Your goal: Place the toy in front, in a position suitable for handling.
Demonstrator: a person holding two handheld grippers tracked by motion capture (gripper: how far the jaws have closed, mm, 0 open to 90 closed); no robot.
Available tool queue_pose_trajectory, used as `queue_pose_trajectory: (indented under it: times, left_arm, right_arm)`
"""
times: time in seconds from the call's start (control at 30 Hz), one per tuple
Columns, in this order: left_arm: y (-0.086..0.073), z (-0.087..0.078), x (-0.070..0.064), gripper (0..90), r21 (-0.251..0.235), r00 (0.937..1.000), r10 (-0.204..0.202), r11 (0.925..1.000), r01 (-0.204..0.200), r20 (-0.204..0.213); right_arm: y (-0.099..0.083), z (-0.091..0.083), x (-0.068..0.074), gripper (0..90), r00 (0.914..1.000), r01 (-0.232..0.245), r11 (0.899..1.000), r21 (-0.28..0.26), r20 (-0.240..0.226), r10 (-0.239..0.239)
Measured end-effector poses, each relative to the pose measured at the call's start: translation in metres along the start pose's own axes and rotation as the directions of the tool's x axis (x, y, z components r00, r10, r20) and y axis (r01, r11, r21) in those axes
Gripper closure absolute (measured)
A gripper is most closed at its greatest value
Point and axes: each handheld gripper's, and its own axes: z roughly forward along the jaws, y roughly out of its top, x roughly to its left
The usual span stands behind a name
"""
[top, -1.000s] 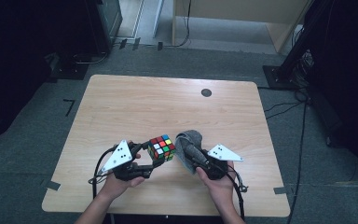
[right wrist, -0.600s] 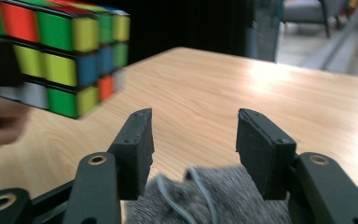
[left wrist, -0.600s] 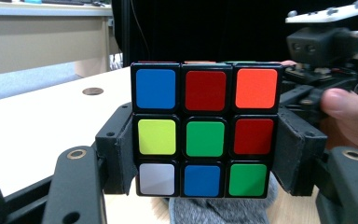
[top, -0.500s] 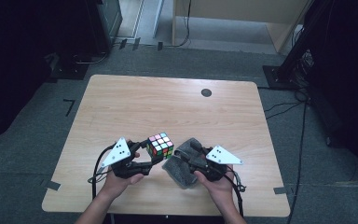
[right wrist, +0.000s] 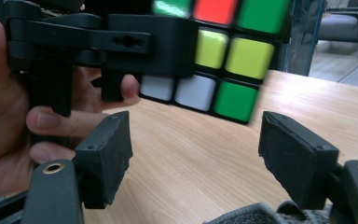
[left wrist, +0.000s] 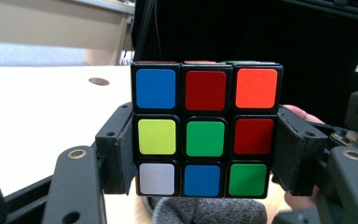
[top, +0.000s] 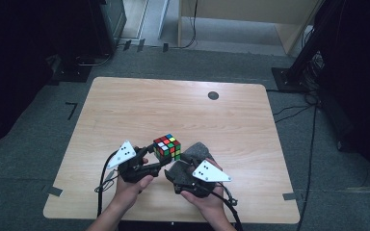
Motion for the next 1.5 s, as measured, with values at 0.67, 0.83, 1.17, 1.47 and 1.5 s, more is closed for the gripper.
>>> queue_pose_trajectory:
  times: [0.67, 0.83, 1.17, 1.47, 1.5]
  left_arm:
    - [-0.011, 0.012, -0.013, 28.5, 0.008, 0.9956, -0.075, 0.9972, 0.075, 0.055]
    - [0.005, -0.005, 0.000, 17.4, -0.066, 0.9981, -0.041, 0.9968, 0.044, 0.046]
    - [-0.007, -0.002, 0.008, 13.4, 0.098, 0.9481, 0.318, 0.9439, -0.315, -0.011]
    - [-0.022, 0.012, -0.013, 13.3, 0.178, 0.8682, 0.496, 0.8540, -0.489, 0.004]
    - [-0.023, 0.013, -0.013, 13.2, 0.176, 0.8607, 0.509, 0.8474, -0.501, -0.001]
  right_arm:
    - [-0.006, -0.001, 0.005, 34.4, 0.9830, 0.051, 0.999, -0.018, 0.177, -0.047]
    - [-0.008, -0.002, -0.008, 34.4, 0.9836, 0.018, 0.999, 0.029, 0.179, -0.023]
    - [0.014, -0.023, -0.040, 34.4, 0.9922, -0.121, 0.987, 0.104, 0.042, 0.117]
    - [0.021, -0.025, -0.034, 34.3, 0.9853, -0.164, 0.977, 0.138, -0.025, 0.169]
    - [0.021, -0.024, -0.033, 34.3, 0.9842, -0.169, 0.975, 0.148, -0.029, 0.175]
